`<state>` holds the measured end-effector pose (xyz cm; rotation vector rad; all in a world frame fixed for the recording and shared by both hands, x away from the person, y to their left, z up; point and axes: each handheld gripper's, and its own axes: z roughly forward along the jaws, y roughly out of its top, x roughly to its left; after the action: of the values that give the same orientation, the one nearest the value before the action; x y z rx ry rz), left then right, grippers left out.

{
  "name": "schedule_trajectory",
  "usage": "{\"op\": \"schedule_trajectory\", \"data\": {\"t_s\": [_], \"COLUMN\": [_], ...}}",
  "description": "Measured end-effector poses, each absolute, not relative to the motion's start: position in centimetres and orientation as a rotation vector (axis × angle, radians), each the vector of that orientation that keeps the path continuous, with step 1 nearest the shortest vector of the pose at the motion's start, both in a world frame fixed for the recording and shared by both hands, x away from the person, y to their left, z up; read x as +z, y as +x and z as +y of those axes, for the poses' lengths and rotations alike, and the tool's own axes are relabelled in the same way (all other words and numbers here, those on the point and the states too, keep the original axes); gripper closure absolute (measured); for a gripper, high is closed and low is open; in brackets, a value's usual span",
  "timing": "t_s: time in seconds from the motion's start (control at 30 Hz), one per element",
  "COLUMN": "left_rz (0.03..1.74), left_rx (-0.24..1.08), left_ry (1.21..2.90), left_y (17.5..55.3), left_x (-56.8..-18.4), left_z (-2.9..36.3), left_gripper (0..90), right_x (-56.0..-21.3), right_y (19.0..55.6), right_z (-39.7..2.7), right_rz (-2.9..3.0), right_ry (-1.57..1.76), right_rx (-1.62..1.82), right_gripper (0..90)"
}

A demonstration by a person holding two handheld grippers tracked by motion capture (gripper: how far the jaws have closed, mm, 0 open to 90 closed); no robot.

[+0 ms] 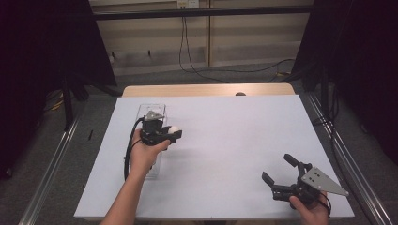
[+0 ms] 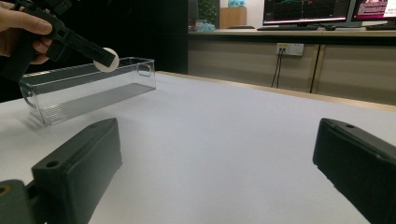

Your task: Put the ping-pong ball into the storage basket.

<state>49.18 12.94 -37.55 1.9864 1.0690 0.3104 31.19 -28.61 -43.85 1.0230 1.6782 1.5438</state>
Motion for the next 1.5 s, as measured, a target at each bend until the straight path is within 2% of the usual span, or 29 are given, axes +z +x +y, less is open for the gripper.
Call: {"op": "schedule_trajectory", "data": {"t_s": [0.1, 0.23, 0.37, 0.73, 0.8, 1.23, 1.5], "left_rz": [1.098, 1.071, 1.106, 1.086, 1.114, 1.09, 1.12], "left_rx": [0.303, 0.313, 0.309, 0.319, 0.313, 0.319, 0.317], "left_ry": [1.934, 1.991, 1.938, 1.988, 1.947, 1.985, 1.934], "left_y": [49.1, 49.1, 49.0, 49.1, 48.9, 48.9, 48.8], "left_x": [-37.6, -37.4, -37.5, -37.4, -37.5, -37.4, -37.5], "left_z": [12.8, 13.5, 13.4, 14.6, 14.5, 15.7, 15.8], "left_gripper": [51.2, 51.2, 51.2, 51.2, 51.2, 51.1, 51.1], "right_x": [-43.9, -43.8, -43.8, -43.9, -43.9, -43.9, -43.9], "right_y": [31.2, 31.2, 31.2, 31.2, 31.2, 31.2, 31.2], "right_z": [-28.6, -28.6, -28.6, -28.6, -28.6, -28.5, -28.5], "right_rz": [1.678, 1.678, 1.678, 1.678, 1.677, 1.681, 1.682], "right_ry": [1.028, 1.026, 1.024, 1.024, 1.021, 1.023, 1.025], "right_rx": [1.546, 1.545, 1.544, 1.547, 1.547, 1.542, 1.545], "right_gripper": [0.7, 0.7, 0.7, 0.7, 0.7, 0.7, 0.7]}}
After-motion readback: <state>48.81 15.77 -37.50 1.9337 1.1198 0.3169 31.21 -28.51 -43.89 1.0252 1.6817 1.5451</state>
